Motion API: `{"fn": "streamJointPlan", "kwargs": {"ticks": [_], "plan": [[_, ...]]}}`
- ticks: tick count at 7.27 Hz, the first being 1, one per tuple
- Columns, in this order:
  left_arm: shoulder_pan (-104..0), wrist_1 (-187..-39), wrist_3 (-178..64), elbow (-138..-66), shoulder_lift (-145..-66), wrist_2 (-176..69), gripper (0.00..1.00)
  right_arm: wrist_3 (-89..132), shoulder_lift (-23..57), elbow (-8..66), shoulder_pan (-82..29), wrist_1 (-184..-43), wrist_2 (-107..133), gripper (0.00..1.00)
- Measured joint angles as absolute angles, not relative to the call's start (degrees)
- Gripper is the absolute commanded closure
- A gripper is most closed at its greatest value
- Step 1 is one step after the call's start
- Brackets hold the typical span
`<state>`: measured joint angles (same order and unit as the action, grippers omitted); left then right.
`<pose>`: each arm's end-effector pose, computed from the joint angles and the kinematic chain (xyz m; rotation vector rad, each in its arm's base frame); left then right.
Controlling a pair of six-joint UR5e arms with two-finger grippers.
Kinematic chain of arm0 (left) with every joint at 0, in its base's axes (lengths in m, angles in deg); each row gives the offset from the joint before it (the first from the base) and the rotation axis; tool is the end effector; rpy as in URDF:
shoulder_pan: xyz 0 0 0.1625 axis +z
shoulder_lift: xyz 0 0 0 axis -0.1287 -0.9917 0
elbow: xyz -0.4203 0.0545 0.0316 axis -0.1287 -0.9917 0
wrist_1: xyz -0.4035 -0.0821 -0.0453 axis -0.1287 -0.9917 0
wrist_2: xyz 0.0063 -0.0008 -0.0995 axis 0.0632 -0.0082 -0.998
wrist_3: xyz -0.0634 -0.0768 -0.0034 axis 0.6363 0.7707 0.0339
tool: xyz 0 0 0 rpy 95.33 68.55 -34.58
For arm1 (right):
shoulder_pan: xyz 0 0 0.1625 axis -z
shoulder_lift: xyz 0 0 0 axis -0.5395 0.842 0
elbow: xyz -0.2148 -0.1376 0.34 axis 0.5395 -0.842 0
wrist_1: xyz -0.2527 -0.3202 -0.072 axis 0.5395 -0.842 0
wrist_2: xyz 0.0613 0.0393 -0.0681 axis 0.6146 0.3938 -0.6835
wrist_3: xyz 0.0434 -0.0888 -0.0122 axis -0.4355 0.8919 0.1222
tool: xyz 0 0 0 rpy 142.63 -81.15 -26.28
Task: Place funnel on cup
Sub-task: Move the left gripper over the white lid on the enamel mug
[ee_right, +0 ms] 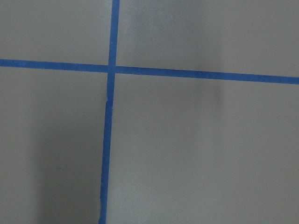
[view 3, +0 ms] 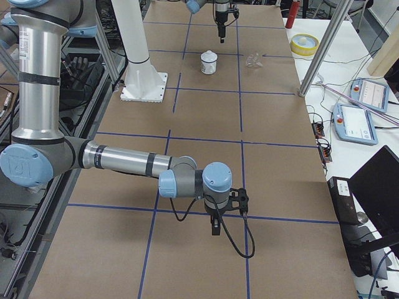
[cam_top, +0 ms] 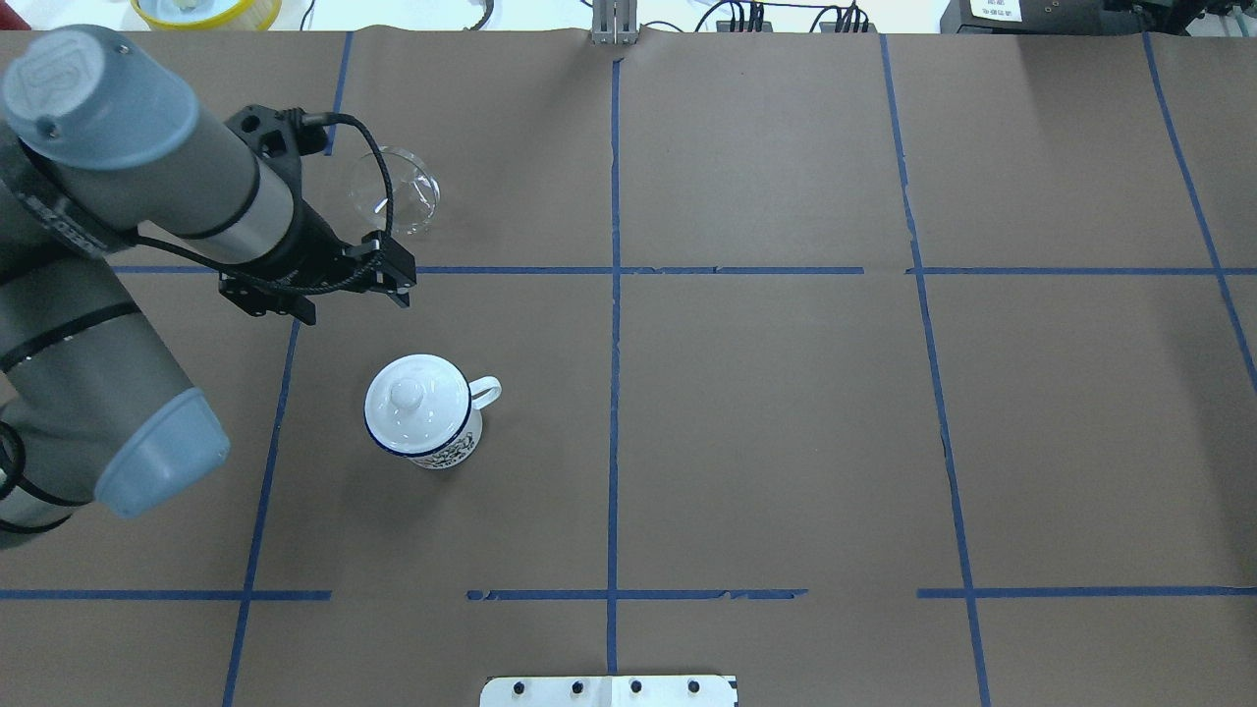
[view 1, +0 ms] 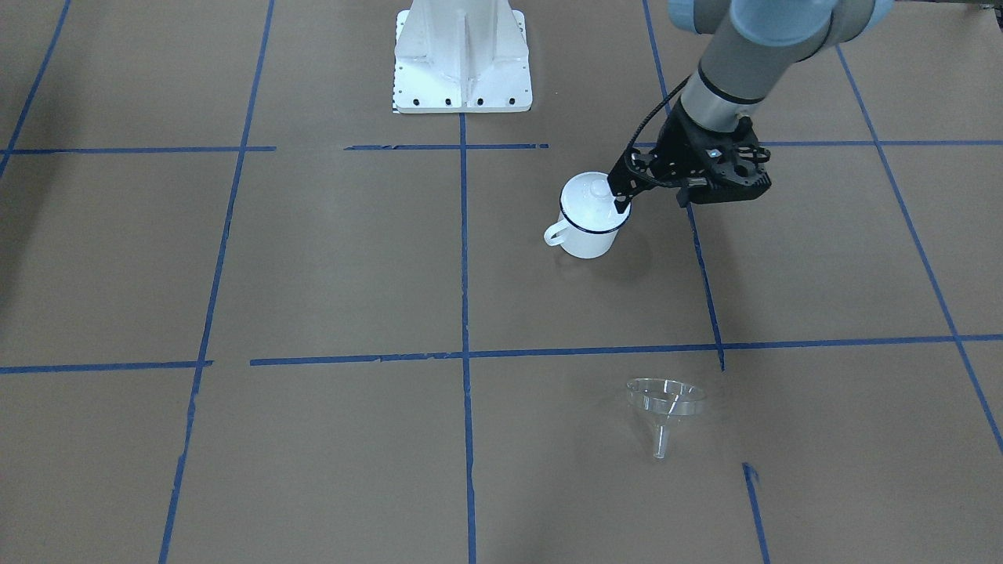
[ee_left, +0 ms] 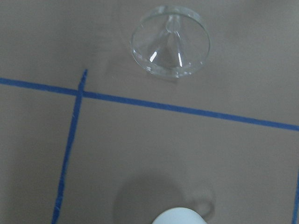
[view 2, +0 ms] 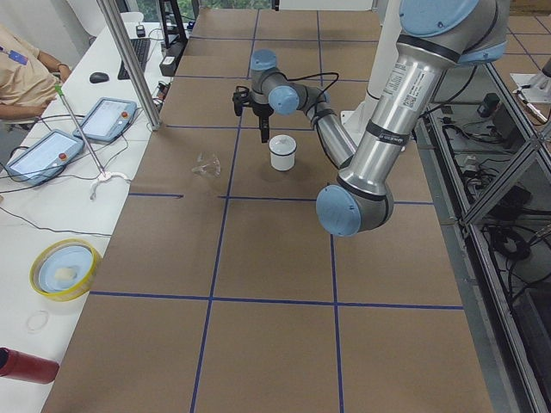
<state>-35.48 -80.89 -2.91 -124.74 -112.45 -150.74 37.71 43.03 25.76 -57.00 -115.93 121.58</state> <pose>0.3614 -0.4525 0.2320 0.0018 0.8937 -0.1601 0.0649 -0.4487 0.6991 0.0565 -0.7196 -0.0221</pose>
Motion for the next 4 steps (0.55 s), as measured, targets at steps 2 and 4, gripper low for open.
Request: {"fn": "streamJointPlan", "kwargs": {"ticks": [2,4], "plan": [[-31.54,-78.34,-2.36,-125.11,-113.72,-146.96,0.01,37.73,43.03,25.77,-57.0,-115.93,121.58,0.0],[-29.75,-78.06,-2.25,-124.81,-113.73,-145.76,0.04,37.77,43.03,25.76,-57.0,-115.93,121.58,0.0]]}}
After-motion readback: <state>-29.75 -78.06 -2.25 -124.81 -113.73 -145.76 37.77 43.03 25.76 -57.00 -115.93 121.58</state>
